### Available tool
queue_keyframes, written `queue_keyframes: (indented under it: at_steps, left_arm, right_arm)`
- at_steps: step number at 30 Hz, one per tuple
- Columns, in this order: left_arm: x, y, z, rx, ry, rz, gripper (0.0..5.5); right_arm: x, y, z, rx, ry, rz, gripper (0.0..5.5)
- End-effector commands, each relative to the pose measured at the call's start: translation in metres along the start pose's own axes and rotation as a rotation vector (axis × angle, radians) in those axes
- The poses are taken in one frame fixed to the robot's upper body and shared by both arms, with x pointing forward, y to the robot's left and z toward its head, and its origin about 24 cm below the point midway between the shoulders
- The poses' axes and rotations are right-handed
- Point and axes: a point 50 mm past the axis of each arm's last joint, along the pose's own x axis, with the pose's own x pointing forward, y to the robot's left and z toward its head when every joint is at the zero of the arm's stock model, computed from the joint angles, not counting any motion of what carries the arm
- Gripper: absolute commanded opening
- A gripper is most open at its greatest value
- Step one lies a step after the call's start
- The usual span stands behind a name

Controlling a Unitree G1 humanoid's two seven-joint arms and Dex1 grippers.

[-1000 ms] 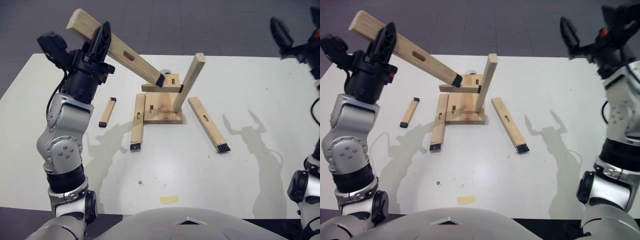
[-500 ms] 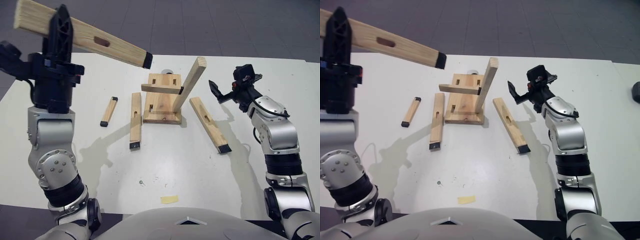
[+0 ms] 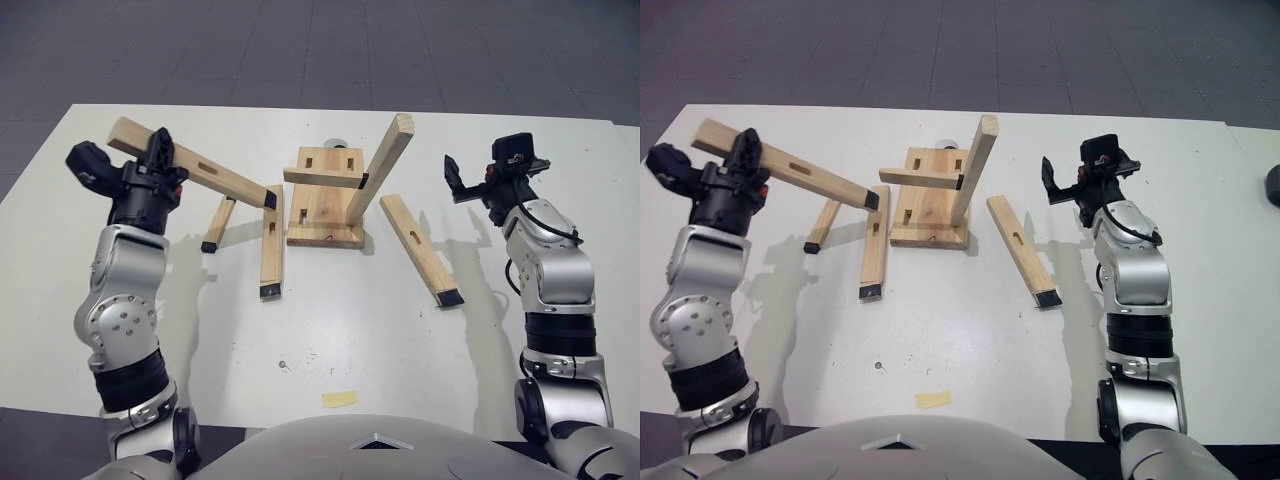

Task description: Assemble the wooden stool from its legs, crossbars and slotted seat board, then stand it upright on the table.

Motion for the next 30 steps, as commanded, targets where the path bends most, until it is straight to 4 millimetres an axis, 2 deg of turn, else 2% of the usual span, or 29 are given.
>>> queue_keyframes:
  at_steps: [1, 9, 14, 17, 30]
  left_arm:
    - [0.010, -0.020, -0.006, -0.025, 0.015, -0.044, 1.03]
    - [0.007, -0.017, -0.022, 0.006, 0.059, -0.030, 1.03]
    - [0.003, -0.002, -0.047, -0.001, 0.128, -0.006, 1.03]
    - [0.001, 0.003, -0.055, 0.022, 0.141, 0.011, 1.03]
    - [-0.006, 0.008, -0.037, 0.099, 0.108, 0.035, 1.03]
  right_arm:
    - [-0.001, 0.007, -0.004, 0.014, 0.020, -0.001, 5.40]
    - [0.001, 0.010, -0.002, 0.023, 0.021, 0.002, 5.40]
    - [0.003, 0.010, 0.001, 0.021, 0.017, 0.009, 5.40]
    - [0.005, 0.012, 0.003, 0.018, 0.010, 0.018, 5.40]
    - [0.004, 0.011, 0.002, 0.016, 0.009, 0.017, 5.40]
